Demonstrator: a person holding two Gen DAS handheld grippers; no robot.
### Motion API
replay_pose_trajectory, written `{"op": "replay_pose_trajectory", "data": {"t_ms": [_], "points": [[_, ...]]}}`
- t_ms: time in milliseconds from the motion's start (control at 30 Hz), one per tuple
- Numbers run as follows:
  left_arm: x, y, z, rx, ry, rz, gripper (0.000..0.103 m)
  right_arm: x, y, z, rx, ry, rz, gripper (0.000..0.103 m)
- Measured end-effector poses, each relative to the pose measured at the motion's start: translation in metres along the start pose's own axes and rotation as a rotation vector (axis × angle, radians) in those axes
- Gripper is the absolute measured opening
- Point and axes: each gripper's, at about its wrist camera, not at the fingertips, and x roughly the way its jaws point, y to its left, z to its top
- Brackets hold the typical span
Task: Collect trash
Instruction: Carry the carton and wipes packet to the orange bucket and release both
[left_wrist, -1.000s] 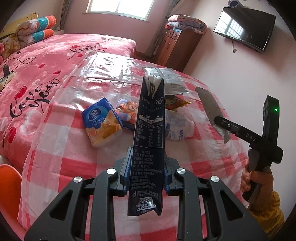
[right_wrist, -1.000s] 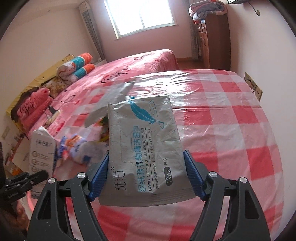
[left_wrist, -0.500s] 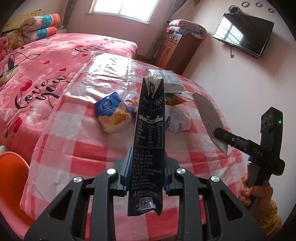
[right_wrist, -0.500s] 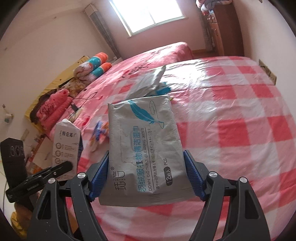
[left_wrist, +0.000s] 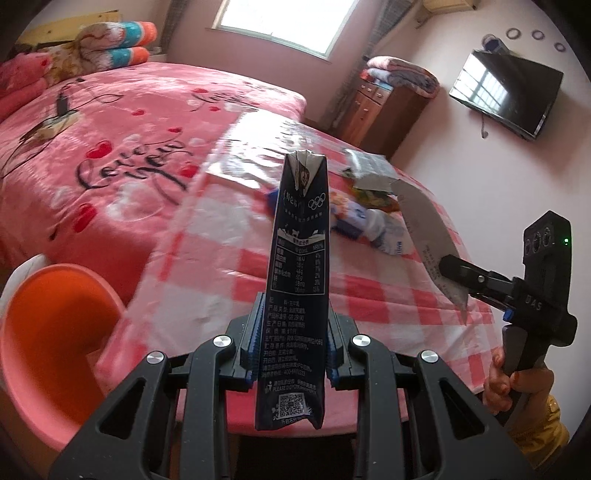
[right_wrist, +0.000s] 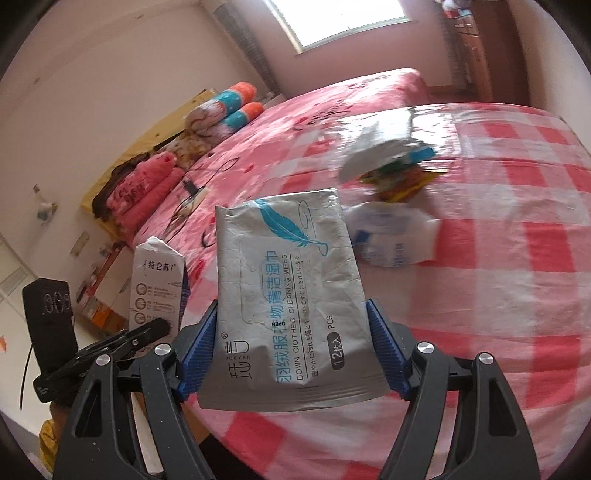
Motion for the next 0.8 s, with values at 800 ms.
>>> {"op": "replay_pose_trajectory", "data": {"t_ms": [800], "points": [[-0.050, 0.156, -0.047, -0.302, -0.034, 0.254, 0.029, 0.112, 0.196, -0.017, -0.362, 0.239, 0.243, 0.076]]}}
